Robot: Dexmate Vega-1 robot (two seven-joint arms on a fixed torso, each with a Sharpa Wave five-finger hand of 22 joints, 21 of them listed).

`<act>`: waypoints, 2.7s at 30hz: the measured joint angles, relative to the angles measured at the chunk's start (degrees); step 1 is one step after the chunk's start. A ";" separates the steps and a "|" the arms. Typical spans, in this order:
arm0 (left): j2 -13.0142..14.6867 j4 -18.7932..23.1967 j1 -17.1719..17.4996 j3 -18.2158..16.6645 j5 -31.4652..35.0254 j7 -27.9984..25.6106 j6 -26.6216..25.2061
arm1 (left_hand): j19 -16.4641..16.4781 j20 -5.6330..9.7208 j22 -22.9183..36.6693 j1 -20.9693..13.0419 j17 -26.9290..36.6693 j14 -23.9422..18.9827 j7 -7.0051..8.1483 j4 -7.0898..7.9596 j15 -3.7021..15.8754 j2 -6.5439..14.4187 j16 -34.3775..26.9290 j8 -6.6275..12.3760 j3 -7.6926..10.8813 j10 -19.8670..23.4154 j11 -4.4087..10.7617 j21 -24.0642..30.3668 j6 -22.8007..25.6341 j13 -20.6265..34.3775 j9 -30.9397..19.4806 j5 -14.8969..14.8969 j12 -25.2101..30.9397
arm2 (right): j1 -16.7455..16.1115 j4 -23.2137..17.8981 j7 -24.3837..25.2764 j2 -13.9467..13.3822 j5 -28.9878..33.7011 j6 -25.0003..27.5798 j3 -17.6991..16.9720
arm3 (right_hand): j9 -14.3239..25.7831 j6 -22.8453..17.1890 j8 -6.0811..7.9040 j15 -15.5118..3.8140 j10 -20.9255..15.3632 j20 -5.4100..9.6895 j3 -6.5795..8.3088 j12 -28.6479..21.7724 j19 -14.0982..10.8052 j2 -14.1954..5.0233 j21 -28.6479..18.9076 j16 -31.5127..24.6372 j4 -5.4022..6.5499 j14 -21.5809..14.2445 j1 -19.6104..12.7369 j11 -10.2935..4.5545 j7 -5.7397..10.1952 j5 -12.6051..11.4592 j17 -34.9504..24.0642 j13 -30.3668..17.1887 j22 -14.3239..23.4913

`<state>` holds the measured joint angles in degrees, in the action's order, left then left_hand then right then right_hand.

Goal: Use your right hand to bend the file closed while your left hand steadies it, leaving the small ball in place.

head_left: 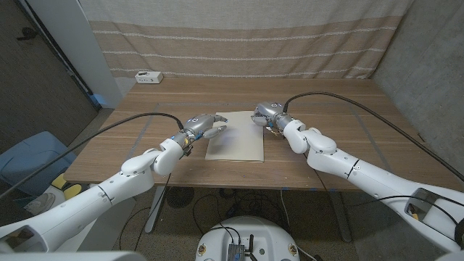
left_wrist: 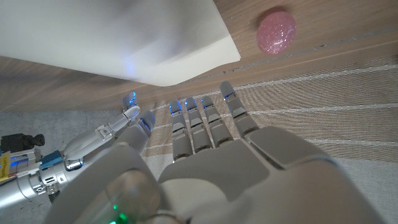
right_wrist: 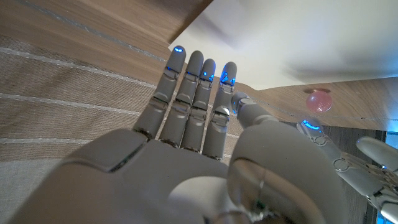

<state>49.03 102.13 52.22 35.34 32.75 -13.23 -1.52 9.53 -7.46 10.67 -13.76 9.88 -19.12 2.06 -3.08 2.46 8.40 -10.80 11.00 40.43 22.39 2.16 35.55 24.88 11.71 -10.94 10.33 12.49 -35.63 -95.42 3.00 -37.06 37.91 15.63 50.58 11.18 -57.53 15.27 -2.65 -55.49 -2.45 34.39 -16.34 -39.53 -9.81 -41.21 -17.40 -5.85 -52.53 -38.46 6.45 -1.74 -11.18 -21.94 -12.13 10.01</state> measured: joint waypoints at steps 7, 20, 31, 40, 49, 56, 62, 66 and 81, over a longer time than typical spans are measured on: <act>0.13 0.68 0.49 -0.14 0.14 0.02 -0.61 | 0.00 0.00 0.00 -0.01 0.00 0.00 0.00 0.00 0.00 -0.01 0.00 0.00 0.00 0.00 0.00 0.00 0.00 -0.16 0.00 0.00 0.00 | -0.77 0.28 -1.33 -0.26 0.41 0.06 0.10 | 0.00 0.00 0.00 0.01 -0.29 0.00 0.00 0.00 0.00 0.00 0.00 0.00 0.00 0.01 0.00 0.28 0.00 0.00 0.00 0.00 0.00; 0.28 1.40 1.09 -0.42 0.42 -0.23 -1.06 | 0.00 0.00 0.00 -0.02 0.01 0.00 0.00 0.22 0.00 -0.01 0.00 0.00 0.22 0.00 0.00 -0.46 0.00 -0.27 0.00 0.00 -0.22 | -1.36 0.60 -2.90 -0.47 1.20 -0.10 0.73 | -0.01 0.01 -0.01 0.30 -0.32 0.00 0.21 0.00 0.01 -0.01 0.00 0.00 0.21 -0.28 0.60 0.29 0.00 0.00 -0.30 0.01 -0.01; 0.49 1.69 1.39 -0.61 0.47 -0.47 -1.14 | 0.00 0.00 0.00 0.22 0.01 0.00 0.00 0.22 0.00 -0.25 0.00 0.00 0.22 0.00 0.00 -0.46 0.00 -0.26 -0.01 0.00 -0.21 | -1.51 0.75 -2.89 -0.37 1.68 -0.72 0.74 | 0.00 0.01 -0.01 0.31 -0.32 0.00 0.30 0.01 0.01 0.00 0.00 0.00 0.12 -0.27 0.60 0.28 0.00 0.00 -0.36 0.02 -0.01; 0.47 1.59 1.34 -0.63 0.54 -0.56 -0.97 | 0.00 0.00 0.01 0.37 0.01 0.00 0.00 0.22 0.00 -0.40 0.00 0.00 0.22 0.00 0.00 -0.46 0.00 -0.26 -0.01 0.00 -0.21 | -2.60 -1.98 0.03 -1.19 1.96 -1.99 -0.90 | 0.01 -0.30 -0.01 0.32 -0.40 0.00 0.37 0.25 0.01 0.00 0.01 0.00 0.05 -0.28 0.59 0.19 -0.31 0.00 -0.35 0.02 -0.02; 0.09 0.91 0.84 -0.49 0.59 -0.59 -0.39 | 0.00 0.00 0.00 0.36 0.01 0.00 0.00 0.22 0.00 -0.39 0.00 0.00 0.22 0.00 0.00 -0.46 0.00 -0.25 -0.01 0.00 -0.21 | -4.71 -7.18 1.13 -2.73 2.66 -2.48 -3.00 | 0.08 -1.73 0.05 -0.33 -2.51 0.08 0.61 -0.24 -0.71 0.24 0.01 -1.24 -0.19 -2.38 0.83 0.02 -0.11 0.00 -0.85 -0.40 -0.02; -0.10 0.52 0.55 -0.27 0.59 -0.59 -0.08 | 0.00 0.00 0.01 0.36 0.02 0.00 0.00 0.22 0.00 -0.39 0.00 0.00 0.22 0.00 0.00 -0.46 0.00 -0.25 -0.01 0.00 -0.20 | -6.23 -9.83 -0.64 -3.49 2.82 -1.73 -3.98 | 0.16 -2.66 0.43 -0.12 -4.00 0.51 0.61 -1.13 -1.75 0.06 -0.54 -2.34 -0.19 -3.99 1.01 0.11 -0.61 0.00 -2.11 -1.07 -0.02; -0.37 0.05 0.08 -0.04 0.60 -0.59 0.20 | 0.00 0.00 0.00 0.36 0.01 0.00 0.00 0.44 0.00 -0.39 0.00 0.00 0.44 0.00 0.00 -0.46 0.00 -0.25 -0.01 0.00 -0.19 | -7.19 -10.91 -2.16 -3.80 2.59 -1.57 -4.32 | 0.16 -3.19 0.65 -0.22 -4.73 0.29 0.85 -1.35 -1.96 0.00 -0.75 -2.77 -0.43 -4.72 1.07 0.18 -0.58 0.00 -2.35 -1.34 0.16; -0.48 -0.12 -0.13 0.05 0.60 -0.54 0.27 | 0.00 0.00 0.01 0.36 0.02 0.00 0.00 0.44 0.00 -0.39 0.00 0.00 0.45 0.00 0.00 -0.45 0.00 -0.24 -0.01 0.00 -0.19 | -7.66 -11.30 -3.25 -3.90 2.34 -1.56 -4.36 | 0.16 -4.00 0.65 -0.30 -5.53 0.41 0.85 -1.91 -2.25 0.00 -0.96 -3.22 -0.43 -5.64 1.07 0.00 -0.71 0.00 -2.55 -1.60 0.27; -0.81 -0.87 -0.74 0.33 0.50 -0.35 0.58 | 0.00 0.00 0.01 0.36 0.02 0.00 0.00 0.44 0.00 -0.39 0.00 0.00 0.45 0.00 0.00 -0.90 0.00 -0.54 -0.01 0.00 -0.18 | -8.64 -10.34 -5.19 -3.76 2.13 -1.47 -3.75 | 0.15 -3.99 0.65 -0.20 -5.19 0.50 0.84 -1.91 -2.35 -0.22 -0.96 -3.22 -0.43 -5.72 1.28 0.33 -0.71 0.00 -2.49 -2.13 0.27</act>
<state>48.22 101.26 51.48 35.67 33.25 -13.58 -0.95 9.53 -7.46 10.68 -13.40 9.89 -19.12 2.06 -2.63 2.46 8.01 -10.80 11.00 40.88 22.39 2.16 34.64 24.88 11.17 -10.95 10.33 12.31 -44.27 -105.76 -2.19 -40.82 40.04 14.17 46.83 11.33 -61.52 15.93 -2.85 -60.68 -1.95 35.24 -18.25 -41.87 -10.04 -42.16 -20.62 -6.28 -58.24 -37.17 6.78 -2.45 -11.19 -24.43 -14.26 10.28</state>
